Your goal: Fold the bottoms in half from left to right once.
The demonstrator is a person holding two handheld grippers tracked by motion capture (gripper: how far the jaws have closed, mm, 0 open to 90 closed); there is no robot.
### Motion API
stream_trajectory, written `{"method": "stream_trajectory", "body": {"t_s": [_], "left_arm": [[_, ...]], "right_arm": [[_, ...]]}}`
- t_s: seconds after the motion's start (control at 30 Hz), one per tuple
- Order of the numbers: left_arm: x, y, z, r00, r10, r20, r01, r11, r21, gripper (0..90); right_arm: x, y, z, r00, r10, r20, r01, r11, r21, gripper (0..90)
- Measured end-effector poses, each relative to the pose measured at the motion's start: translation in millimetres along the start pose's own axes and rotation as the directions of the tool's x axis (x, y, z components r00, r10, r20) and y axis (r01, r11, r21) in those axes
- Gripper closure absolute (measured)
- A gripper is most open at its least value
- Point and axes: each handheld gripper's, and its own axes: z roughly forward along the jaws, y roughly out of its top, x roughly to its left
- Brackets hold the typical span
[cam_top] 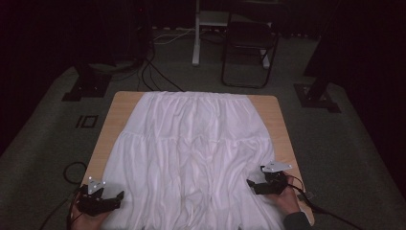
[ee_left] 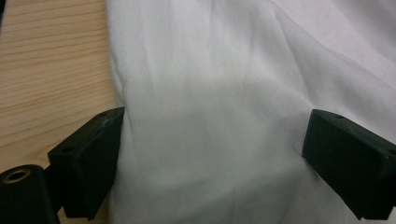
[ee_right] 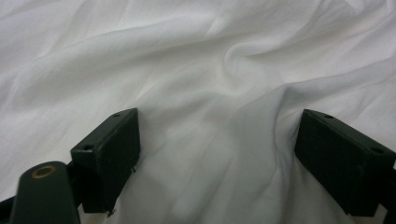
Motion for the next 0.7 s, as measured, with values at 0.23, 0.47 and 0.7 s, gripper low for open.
{"method": "stream_trajectory", "body": {"t_s": [0.23, 0.47, 0.7], "left_arm": [[-3.0, 5.9, -6.1, 0.9991, 0.024, 0.035, -0.024, 0.9997, -0.005, 61.5], [-11.5, 7.4, -6.3, 0.995, 0.095, 0.03, -0.095, 0.9955, -0.001, 84.7], [-10.7, 7.6, -6.0, 0.9938, 0.108, 0.023, -0.108, 0.9941, -0.002, 85.4]], "right_arm": [[1.4, -0.2, -0.3, 1.0, -0.007, -0.003, 0.007, 1.0, 0.001, 13.9], [-7.4, 3.4, -56.7, 0.9918, 0.058, 0.114, -0.045, 0.993, -0.109, 19.5], [-23.7, -31.8, -55.7, 0.9731, 0.156, 0.17, -0.155, 0.988, -0.017, 13.4]]}}
